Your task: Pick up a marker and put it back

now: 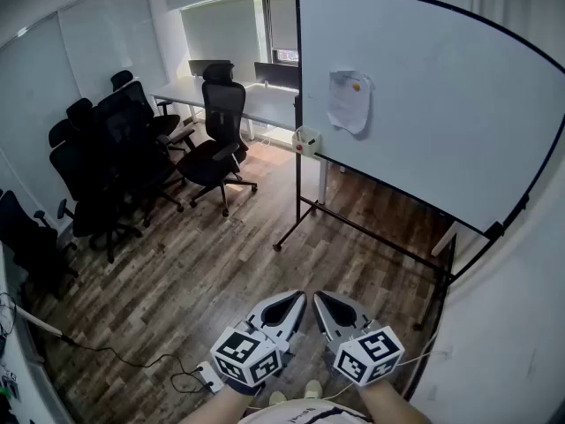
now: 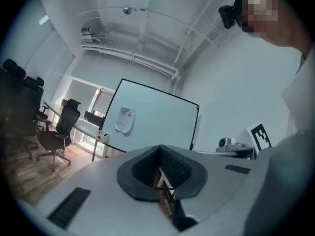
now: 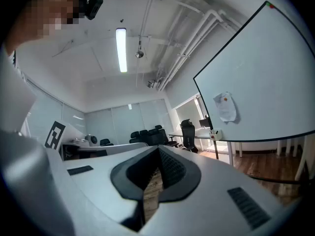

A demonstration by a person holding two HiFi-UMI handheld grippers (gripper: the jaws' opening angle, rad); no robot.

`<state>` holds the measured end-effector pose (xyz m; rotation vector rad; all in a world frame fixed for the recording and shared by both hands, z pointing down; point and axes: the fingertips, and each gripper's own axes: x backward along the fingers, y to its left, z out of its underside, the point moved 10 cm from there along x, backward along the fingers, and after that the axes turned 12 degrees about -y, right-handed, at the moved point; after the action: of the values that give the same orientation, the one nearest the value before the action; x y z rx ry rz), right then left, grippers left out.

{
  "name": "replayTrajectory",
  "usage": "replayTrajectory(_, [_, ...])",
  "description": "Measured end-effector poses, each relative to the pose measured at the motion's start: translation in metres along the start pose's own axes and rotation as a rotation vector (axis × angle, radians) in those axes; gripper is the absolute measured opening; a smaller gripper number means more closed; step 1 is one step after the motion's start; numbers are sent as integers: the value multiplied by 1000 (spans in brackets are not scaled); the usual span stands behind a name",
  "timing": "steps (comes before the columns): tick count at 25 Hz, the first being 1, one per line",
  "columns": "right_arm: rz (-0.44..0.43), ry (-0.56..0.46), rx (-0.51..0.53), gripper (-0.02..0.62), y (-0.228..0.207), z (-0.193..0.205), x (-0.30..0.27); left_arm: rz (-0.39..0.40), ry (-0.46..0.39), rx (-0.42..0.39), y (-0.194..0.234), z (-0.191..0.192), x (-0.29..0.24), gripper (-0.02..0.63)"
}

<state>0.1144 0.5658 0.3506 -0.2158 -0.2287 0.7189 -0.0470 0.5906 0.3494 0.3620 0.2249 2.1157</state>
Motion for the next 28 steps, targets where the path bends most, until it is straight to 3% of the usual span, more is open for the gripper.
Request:
replayTrajectory(12, [-32,-26,-38,3,0,-2,4,-2,7,-1,-6,5,1,8])
replayTrajectory(28, [-13,-37,-60,3,-50,-8,9,-47,36,-7,-9,23,-35,9])
